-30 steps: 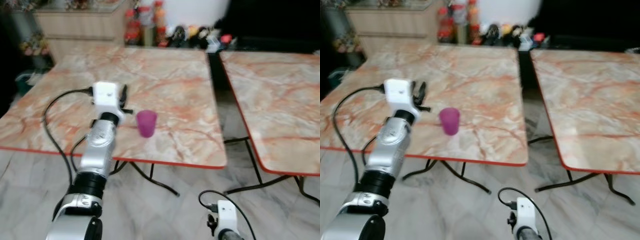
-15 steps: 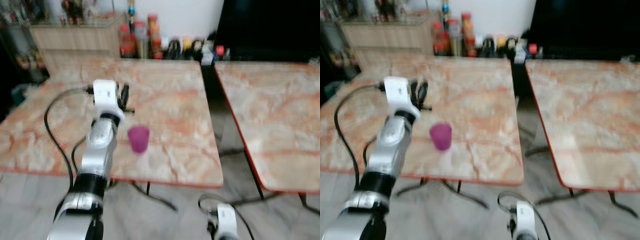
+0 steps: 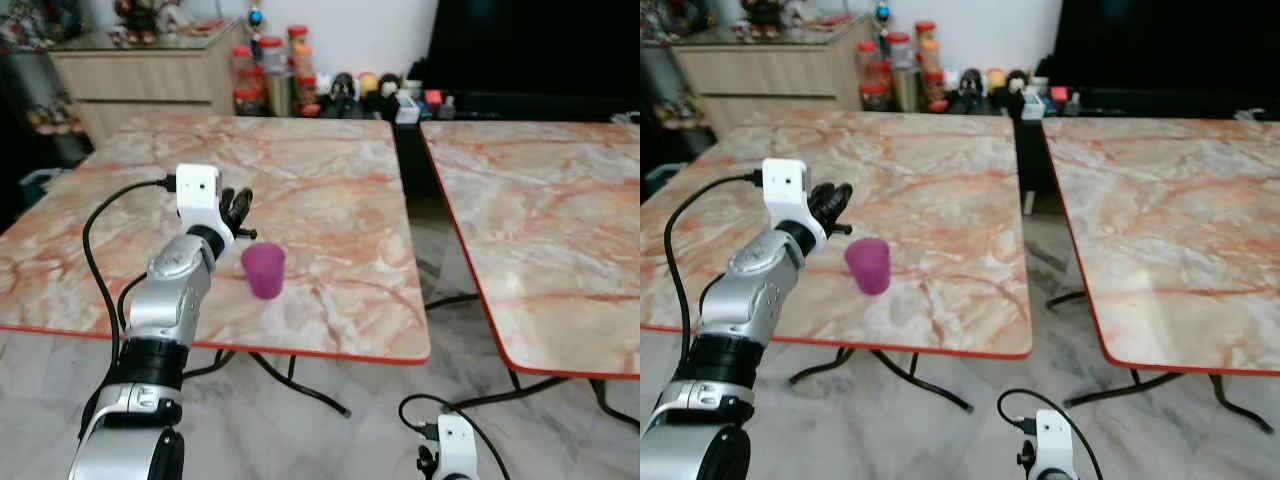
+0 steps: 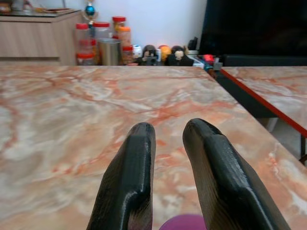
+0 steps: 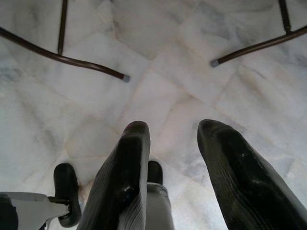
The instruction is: Setting the table
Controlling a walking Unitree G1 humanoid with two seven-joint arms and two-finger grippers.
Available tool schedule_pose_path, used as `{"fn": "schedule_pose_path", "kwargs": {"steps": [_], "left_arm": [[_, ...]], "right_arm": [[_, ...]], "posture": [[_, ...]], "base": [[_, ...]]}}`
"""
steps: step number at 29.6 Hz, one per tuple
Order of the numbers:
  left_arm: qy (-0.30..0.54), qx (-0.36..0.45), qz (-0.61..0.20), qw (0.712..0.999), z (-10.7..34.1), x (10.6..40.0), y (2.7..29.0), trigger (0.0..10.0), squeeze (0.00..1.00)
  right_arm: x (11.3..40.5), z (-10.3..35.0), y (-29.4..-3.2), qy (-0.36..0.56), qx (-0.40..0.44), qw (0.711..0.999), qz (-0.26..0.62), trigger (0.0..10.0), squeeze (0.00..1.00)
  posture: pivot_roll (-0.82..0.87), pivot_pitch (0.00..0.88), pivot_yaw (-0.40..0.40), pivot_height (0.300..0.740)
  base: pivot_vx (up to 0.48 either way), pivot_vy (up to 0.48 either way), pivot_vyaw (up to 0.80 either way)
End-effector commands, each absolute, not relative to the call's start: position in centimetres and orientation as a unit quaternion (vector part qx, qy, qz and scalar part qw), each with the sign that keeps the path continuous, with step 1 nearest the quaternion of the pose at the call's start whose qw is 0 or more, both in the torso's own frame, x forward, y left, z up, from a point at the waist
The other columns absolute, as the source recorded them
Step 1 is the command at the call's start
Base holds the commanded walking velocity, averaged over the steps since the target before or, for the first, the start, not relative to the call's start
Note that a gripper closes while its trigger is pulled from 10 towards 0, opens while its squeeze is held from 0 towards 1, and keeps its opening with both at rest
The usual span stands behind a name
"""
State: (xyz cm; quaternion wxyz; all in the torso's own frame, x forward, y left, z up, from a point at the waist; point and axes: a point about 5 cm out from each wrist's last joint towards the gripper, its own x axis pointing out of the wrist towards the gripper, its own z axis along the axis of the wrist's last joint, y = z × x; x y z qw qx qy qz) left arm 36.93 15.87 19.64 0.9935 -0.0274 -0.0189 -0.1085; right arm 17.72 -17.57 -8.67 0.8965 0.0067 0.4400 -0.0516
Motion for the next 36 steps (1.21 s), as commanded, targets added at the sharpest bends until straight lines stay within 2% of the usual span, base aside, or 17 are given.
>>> {"fn": "schedule_pose_path", "kwargs": {"steps": [1, 2, 4, 9, 10, 22, 36], "left_arm": [[-0.017, -0.012, -0.120, 0.993, 20.5, 37.2, 15.4, 10.0, 0.79], [0.000, -0.005, -0.124, 0.992, 20.0, 37.3, 15.3, 10.0, 1.00], [0.043, -0.008, -0.132, 0.990, 18.9, 37.6, 15.1, 10.0, 1.00], [0.086, 0.014, -0.155, 0.984, 17.7, 37.7, 14.7, 10.0, 1.00], [0.089, 0.023, -0.152, 0.984, 17.6, 37.8, 14.6, 10.0, 0.00], [0.108, 0.043, -0.146, 0.982, 17.2, 38.9, 13.4, 10.0, 0.00], [0.125, 0.060, -0.137, 0.981, 17.0, 39.5, 14.6, 10.0, 0.00]], "right_arm": [[17.9, -8.6, -17.7, 0.438, 0.004, 0.897, -0.055, 10.0, 0.00], [17.9, -8.6, -17.7, 0.438, 0.003, 0.897, -0.055, 10.0, 0.00], [17.9, -8.6, -17.7, 0.438, 0.004, 0.897, -0.057, 10.0, 0.00], [17.8, -8.6, -17.7, 0.439, 0.004, 0.897, -0.059, 10.0, 0.00], [17.7, -8.7, -17.8, 0.439, 0.004, 0.896, -0.059, 10.0, 0.00], [17.7, -8.7, -17.6, 0.441, 0.002, 0.896, -0.055, 10.0, 0.00], [17.5, -8.8, -17.7, 0.443, 0.000, 0.895, -0.055, 10.0, 0.00]], "posture": [[0.09, 0.000, 0.001, 0.740], [0.08, 0.000, 0.004, 0.740], [0.08, 0.000, 0.011, 0.740], [0.08, 0.000, 0.011, 0.740], [0.08, 0.000, 0.012, 0.740], [0.07, 0.000, 0.014, 0.740], [0.07, 0.000, 0.015, 0.740]], "base": [[0.000, 0.000, 0.00], [0.000, 0.000, 0.00], [0.000, 0.000, 0.00], [0.000, 0.000, 0.00], [0.000, 0.000, 0.00], [0.000, 0.000, 0.00], [0.000, 0.000, 0.00]]}}
